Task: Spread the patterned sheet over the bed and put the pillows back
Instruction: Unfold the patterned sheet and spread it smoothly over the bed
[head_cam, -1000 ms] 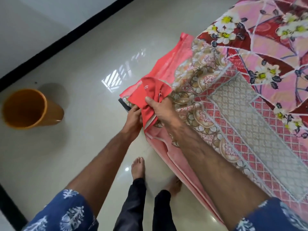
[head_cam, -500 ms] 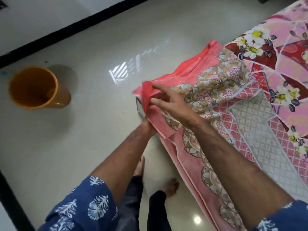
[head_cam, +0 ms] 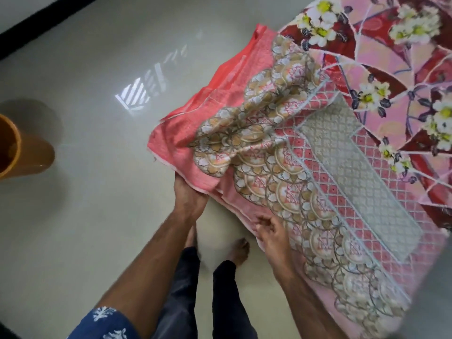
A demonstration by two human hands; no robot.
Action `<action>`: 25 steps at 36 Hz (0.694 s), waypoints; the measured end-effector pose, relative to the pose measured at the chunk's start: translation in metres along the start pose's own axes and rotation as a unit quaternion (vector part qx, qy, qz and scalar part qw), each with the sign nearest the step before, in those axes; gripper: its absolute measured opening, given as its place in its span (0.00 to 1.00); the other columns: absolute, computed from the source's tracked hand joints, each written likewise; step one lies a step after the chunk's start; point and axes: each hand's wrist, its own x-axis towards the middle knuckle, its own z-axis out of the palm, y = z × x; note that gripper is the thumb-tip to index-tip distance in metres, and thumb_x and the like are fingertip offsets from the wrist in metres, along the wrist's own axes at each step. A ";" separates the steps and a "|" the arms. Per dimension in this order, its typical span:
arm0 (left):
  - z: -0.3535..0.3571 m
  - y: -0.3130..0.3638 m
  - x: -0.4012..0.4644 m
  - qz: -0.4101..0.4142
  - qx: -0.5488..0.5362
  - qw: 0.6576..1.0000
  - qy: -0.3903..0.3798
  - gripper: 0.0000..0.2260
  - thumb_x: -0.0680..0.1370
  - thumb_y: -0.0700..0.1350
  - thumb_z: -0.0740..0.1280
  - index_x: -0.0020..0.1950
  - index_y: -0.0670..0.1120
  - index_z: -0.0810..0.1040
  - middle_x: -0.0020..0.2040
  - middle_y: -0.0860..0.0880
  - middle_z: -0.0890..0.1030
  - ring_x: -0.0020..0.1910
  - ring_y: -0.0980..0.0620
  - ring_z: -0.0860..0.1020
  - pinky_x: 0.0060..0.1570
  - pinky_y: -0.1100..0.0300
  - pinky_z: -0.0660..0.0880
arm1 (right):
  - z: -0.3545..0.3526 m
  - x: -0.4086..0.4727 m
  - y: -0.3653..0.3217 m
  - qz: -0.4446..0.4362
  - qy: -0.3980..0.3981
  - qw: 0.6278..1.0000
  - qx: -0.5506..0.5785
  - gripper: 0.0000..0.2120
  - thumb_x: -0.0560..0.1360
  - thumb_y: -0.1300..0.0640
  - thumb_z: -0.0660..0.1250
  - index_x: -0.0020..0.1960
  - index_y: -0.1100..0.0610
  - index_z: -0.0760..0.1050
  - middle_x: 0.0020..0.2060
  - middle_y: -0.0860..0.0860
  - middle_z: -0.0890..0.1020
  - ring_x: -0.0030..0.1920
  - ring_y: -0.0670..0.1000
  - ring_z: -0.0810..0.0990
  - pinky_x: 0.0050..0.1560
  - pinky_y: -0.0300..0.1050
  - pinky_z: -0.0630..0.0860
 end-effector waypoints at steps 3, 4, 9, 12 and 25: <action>-0.008 -0.009 -0.001 -0.004 0.012 1.000 -0.024 0.36 0.81 0.67 0.58 0.82 0.47 0.60 0.80 0.44 0.63 0.79 0.39 0.62 0.80 0.39 0.51 | -0.012 -0.013 0.035 0.029 -0.004 1.000 -0.001 0.14 0.78 0.69 0.65 0.53 0.50 0.79 0.48 0.46 0.85 0.51 0.53 0.83 0.49 0.43 0.78; -0.009 -0.011 -0.003 -0.008 0.008 0.999 -0.039 0.40 0.78 0.70 0.59 0.82 0.47 0.58 0.81 0.44 0.61 0.80 0.39 0.60 0.80 0.39 0.49 | -0.016 -0.016 0.042 0.036 -0.001 0.999 0.007 0.15 0.78 0.69 0.65 0.53 0.50 0.79 0.48 0.45 0.85 0.51 0.53 0.83 0.49 0.43 0.78; -0.009 -0.020 -0.008 -0.049 -0.011 0.990 -0.129 0.47 0.72 0.73 0.62 0.83 0.47 0.57 0.82 0.43 0.59 0.81 0.39 0.57 0.80 0.41 0.50 | -0.031 -0.017 0.064 0.039 0.016 0.998 0.047 0.16 0.79 0.68 0.65 0.53 0.46 0.79 0.48 0.45 0.86 0.52 0.52 0.83 0.55 0.48 0.79; -0.006 -0.031 -0.012 -0.026 0.176 0.977 -0.119 0.45 0.73 0.68 0.67 0.80 0.41 0.61 0.78 0.38 0.65 0.77 0.40 0.64 0.78 0.41 0.58 | -0.040 -0.015 0.063 0.010 0.032 0.998 0.055 0.15 0.79 0.67 0.66 0.54 0.46 0.78 0.49 0.46 0.84 0.51 0.49 0.81 0.53 0.42 0.78; 0.072 -0.098 -0.047 -0.034 0.392 0.918 0.037 0.08 0.78 0.48 0.73 0.46 0.43 0.82 0.38 0.48 0.84 0.40 0.51 0.82 0.46 0.55 0.76 | -0.068 -0.014 0.054 -0.212 0.082 0.947 -0.226 0.44 0.68 0.34 0.70 0.76 0.55 0.64 0.70 0.54 0.68 0.71 0.57 0.68 0.71 0.56 0.69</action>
